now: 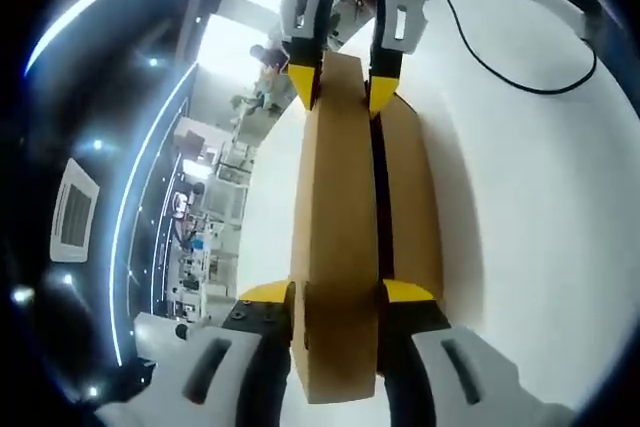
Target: Operate the shoe box by opening the lid, removing the specified soft item, and placing it in the target area until the item is outside and the box remains undamaged.
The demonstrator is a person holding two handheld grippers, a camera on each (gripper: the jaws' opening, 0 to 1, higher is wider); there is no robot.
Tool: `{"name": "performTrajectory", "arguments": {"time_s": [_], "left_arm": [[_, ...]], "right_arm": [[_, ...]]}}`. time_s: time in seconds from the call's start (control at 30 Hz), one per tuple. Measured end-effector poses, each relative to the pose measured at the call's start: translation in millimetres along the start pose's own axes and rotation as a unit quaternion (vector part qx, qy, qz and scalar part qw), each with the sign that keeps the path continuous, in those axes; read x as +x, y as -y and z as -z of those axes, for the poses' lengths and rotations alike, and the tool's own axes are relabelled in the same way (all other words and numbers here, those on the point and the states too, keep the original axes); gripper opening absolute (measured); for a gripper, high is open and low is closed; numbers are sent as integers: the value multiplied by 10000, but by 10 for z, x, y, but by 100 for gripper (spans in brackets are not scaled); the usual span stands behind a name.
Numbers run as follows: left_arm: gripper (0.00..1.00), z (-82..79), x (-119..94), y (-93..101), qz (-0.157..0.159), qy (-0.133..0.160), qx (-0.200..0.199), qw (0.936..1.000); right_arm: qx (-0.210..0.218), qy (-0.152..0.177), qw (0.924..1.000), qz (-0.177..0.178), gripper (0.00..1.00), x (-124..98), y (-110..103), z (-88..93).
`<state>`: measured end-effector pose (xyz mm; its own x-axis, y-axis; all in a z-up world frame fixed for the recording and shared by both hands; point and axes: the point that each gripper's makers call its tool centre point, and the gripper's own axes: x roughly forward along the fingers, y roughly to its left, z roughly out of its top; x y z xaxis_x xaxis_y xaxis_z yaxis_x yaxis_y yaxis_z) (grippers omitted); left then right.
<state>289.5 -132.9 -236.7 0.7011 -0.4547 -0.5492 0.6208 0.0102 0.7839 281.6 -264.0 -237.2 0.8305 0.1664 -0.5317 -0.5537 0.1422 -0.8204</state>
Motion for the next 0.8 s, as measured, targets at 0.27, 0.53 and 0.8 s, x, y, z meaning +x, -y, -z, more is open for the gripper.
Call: {"name": "performTrajectory", "arguments": {"time_s": [0.27, 0.53, 0.8], "left_arm": [[31, 47, 9, -130, -97, 30, 75, 9999], [32, 61, 14, -239, -213, 31, 14, 9998], [32, 100, -3, -304, -253, 76, -89, 9996]], "right_arm": [[22, 58, 9999, 92, 30, 13, 165, -31], [-115, 109, 9998, 113, 31, 53, 260, -44], [-168, 218, 9996, 84, 31, 50, 300, -52]]}}
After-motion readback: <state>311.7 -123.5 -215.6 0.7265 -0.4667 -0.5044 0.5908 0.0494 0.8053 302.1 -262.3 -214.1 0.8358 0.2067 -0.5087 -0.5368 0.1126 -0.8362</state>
